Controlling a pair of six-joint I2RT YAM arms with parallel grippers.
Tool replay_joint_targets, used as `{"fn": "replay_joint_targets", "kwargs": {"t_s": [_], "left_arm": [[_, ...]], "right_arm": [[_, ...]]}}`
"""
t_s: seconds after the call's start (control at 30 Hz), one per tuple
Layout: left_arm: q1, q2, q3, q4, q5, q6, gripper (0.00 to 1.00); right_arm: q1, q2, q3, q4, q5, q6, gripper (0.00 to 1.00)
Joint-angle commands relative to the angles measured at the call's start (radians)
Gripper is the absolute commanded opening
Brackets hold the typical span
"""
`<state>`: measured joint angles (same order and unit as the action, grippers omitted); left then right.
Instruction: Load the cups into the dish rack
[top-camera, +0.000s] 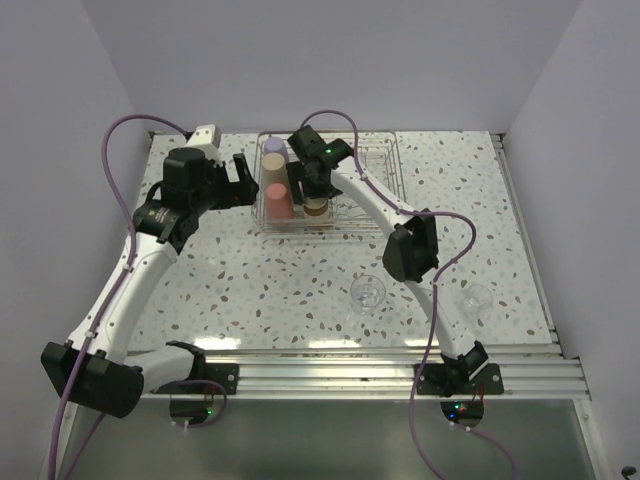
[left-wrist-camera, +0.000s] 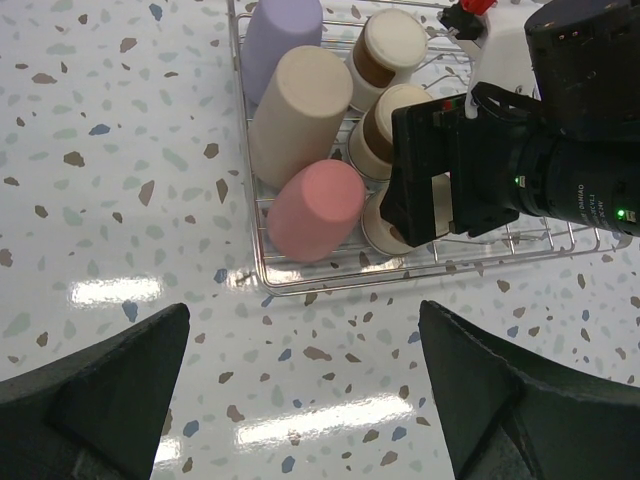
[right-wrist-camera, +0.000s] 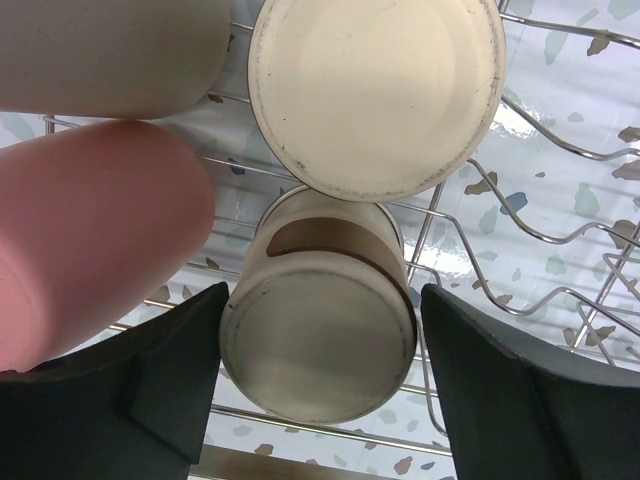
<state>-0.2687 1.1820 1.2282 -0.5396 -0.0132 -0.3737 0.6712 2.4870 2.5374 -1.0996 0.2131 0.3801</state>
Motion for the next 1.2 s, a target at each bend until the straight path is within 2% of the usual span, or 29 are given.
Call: {"fn": "replay_joint_targets", "kwargs": {"t_s": [0.0, 0.13, 0.33, 0.47, 0.6, 0.73, 0.93, 1.03, 1.17], "left_arm": [[0.003, 0.002, 0.036, 0.05, 0.009, 0.015, 1.0], [0.003, 0.001, 0.048, 0.038, 0.009, 0.012, 1.0], [0.003, -0.007, 0.077, 0.012, 0.009, 0.01, 0.99], [0.003, -0.007, 0.089, -0.011, 0.039, 0.002, 0.99], [-0.001, -0.007, 0.115, -0.052, 0.055, 0.004, 0.99], [-0.036, 0.025, 0.166, -0.111, 0.073, 0.038, 0.98], [-0.246, 0.105, 0.215, -0.181, 0.016, 0.044, 0.98], [-0.328, 0.136, 0.208, -0.188, 0.016, 0.018, 0.97], [-0.435, 0.175, 0.189, -0.175, 0.045, 0.021, 0.96]], "right_arm": [[0.002, -0.065, 0.009, 0.001, -0.015, -0.009, 0.82], [0.002, -0.071, 0.018, 0.006, -0.027, -0.006, 0.95], [0.002, -0.112, 0.032, 0.006, -0.031, 0.002, 0.96], [0.001, -0.218, 0.011, 0.007, -0.038, 0.012, 0.98], [0.001, -0.391, -0.127, 0.066, -0.038, 0.016, 0.98], [-0.018, -0.567, -0.337, 0.115, -0.046, 0.011, 0.98], [-0.068, -0.848, -0.639, 0.141, -0.018, 0.0, 0.98], [-0.09, -0.968, -0.739, 0.155, -0.003, -0.02, 0.98], [-0.12, -1.051, -0.779, 0.115, 0.016, -0.027, 0.98]]}}
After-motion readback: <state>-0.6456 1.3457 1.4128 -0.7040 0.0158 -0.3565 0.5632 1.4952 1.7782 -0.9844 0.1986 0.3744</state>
